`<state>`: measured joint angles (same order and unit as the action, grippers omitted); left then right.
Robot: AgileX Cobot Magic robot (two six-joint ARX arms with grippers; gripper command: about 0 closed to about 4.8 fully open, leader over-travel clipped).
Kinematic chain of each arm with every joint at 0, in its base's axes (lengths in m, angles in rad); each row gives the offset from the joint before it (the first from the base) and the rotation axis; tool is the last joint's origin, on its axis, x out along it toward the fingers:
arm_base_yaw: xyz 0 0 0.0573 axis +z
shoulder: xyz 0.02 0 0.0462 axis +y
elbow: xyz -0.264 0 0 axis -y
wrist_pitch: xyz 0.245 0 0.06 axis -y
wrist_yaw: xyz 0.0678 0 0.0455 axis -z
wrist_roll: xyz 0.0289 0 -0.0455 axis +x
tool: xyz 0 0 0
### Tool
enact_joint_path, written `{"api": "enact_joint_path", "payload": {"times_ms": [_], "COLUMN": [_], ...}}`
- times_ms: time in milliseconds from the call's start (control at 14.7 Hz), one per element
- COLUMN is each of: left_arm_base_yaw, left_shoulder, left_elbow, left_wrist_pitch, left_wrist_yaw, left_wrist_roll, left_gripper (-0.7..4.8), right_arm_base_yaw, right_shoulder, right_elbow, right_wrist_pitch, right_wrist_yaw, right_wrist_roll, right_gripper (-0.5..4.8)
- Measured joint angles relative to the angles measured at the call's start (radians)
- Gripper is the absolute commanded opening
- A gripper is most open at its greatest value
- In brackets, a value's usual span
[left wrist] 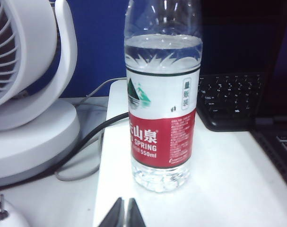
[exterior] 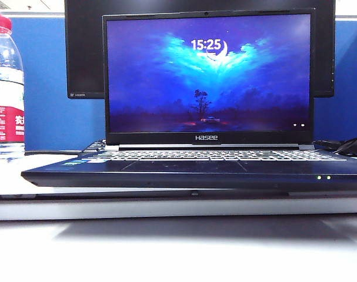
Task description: Close the lid of the black laptop.
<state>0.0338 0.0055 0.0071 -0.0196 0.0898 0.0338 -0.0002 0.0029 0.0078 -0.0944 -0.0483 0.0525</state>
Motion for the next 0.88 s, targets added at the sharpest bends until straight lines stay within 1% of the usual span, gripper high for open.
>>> {"api": "enact_joint_path", "payload": {"times_ms": [68,136,475,543,610,678,746,814,882], "left_arm_base_yaw": [0.0,0.0,0.0,0.0,0.0,0.0,0.0,0.0,-0.002], "left_shoulder": [0.0,0.0,0.0,0.0,0.0,0.0,0.0,0.0,0.0], "left_elbow": [0.0,0.0,0.0,0.0,0.0,0.0,0.0,0.0,0.0], "left_wrist_pitch": [0.0,0.0,0.0,0.0,0.0,0.001,0.005,0.04,0.078], "left_wrist_yaw": [0.0,0.0,0.0,0.009,0.053,0.146,0.29,0.494,0.61], "left_wrist_roll": [-0.034,-0.046,-0.05,-0.056,-0.099,-0.163,-0.192,-0.209,-0.263], "left_gripper": [0.25,0.25,0.26,0.26,0.26,0.25,0.16,0.17,0.17], "right_arm_base_yaw": [0.0,0.0,0.0,0.0,0.0,0.0,0.0,0.0,0.0], "right_shoulder": [0.0,0.0,0.0,0.0,0.0,0.0,0.0,0.0,0.0], "right_elbow": [0.0,0.0,0.0,0.0,0.0,0.0,0.0,0.0,0.0], "right_wrist_pitch": [0.0,0.0,0.0,0.0,0.0,0.012,0.047,0.106,0.169], "right_wrist_yaw": [0.0,0.0,0.0,0.0,-0.01,-0.038,-0.071,-0.106,-0.13], "right_wrist_roll": [0.0,0.0,0.0,0.0,0.0,0.006,0.023,0.051,0.085], "right_gripper": [-0.06,-0.06,-0.06,-0.06,-0.06,-0.06,-0.06,-0.06,-0.06]}}
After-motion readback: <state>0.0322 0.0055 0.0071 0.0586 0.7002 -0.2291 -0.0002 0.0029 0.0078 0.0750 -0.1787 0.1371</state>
